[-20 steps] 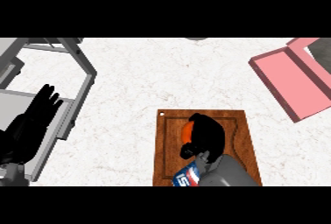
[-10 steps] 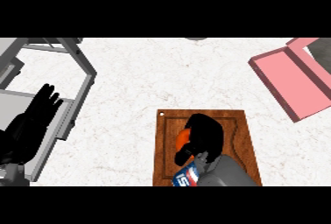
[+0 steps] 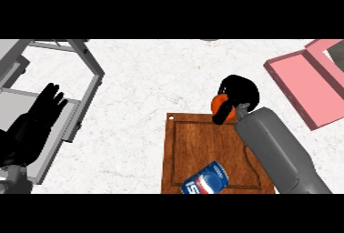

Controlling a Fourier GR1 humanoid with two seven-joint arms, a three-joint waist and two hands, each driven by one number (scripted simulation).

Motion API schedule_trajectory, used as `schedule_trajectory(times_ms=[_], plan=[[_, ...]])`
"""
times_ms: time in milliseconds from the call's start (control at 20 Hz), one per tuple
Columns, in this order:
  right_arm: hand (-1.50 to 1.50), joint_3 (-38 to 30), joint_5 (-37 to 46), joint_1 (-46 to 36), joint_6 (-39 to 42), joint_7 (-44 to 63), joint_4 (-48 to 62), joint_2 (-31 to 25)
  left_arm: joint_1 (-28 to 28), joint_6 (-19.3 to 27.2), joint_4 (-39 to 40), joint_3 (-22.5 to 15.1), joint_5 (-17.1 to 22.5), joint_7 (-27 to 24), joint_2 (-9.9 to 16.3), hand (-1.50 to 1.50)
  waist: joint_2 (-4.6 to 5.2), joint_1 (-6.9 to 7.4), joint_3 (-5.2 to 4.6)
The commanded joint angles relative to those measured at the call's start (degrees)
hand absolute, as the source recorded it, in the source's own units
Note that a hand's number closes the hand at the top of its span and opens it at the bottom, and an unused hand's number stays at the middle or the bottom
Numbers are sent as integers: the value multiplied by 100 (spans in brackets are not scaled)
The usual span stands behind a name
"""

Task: Pick the squash from the cutting board and place it in the cardboard box

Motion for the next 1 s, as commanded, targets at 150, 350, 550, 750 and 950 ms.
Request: schedule_trajectory(times_ms=[150,350,550,750,950], plan=[[150,-251,536,-1134,-452,-1013,1366,-183,307,-352,47,147,23,-129,37,0,-33,-30,-4],[150,-246,614,-1423,-129,-567,489,-96,165,-274,287,302,-67,-231,-38,0,-69,-127,-7],[150,-324,852,-1875,-243,-187,-210,-283,7,34,-48,272,-46,260,-76,0,-108,-190,-4],[150,-577,1150,-2275,-225,496,-654,-511,175,-50,-71,242,-161,82,-104,0,-111,-193,-6],[150,-738,1406,-2379,-3,1020,-1053,-673,133,146,-133,100,-362,127,-311,0,-104,-209,-6]])
